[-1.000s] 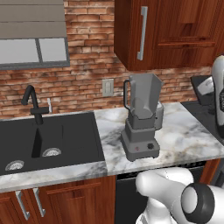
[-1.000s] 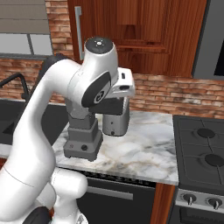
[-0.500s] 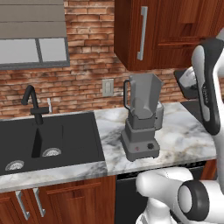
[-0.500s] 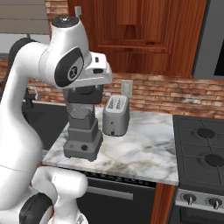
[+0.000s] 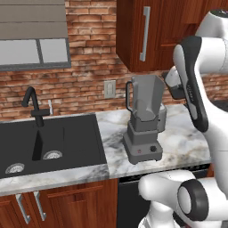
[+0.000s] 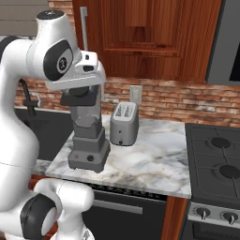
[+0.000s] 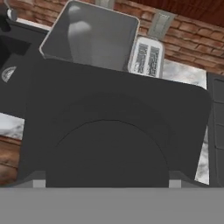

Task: Open the blender lid, put the mango in the blender, close the lid, and start the blender.

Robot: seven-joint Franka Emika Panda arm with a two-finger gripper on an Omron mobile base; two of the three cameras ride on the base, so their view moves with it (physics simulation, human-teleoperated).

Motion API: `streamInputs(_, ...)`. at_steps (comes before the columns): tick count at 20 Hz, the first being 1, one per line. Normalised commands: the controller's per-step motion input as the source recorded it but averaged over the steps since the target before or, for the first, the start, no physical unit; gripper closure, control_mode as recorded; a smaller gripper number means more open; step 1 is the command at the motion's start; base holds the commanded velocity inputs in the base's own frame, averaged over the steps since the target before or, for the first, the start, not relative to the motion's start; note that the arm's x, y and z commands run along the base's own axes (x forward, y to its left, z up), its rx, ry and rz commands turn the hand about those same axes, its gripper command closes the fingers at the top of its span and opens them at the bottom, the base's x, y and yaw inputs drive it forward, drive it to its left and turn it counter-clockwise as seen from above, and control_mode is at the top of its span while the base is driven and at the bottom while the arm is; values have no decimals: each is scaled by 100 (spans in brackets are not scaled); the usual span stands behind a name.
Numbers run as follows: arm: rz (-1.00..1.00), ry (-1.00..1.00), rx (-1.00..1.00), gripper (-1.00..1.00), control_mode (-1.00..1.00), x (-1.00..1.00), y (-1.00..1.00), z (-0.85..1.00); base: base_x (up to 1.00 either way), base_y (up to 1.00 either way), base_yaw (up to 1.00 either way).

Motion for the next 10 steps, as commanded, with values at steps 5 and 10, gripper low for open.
streamInputs(5,-1,11,-4,100,-100,43,27,0,0,0,0)
streamInputs(10,0,13,-3,100,-100,43,20,0,0,0,0)
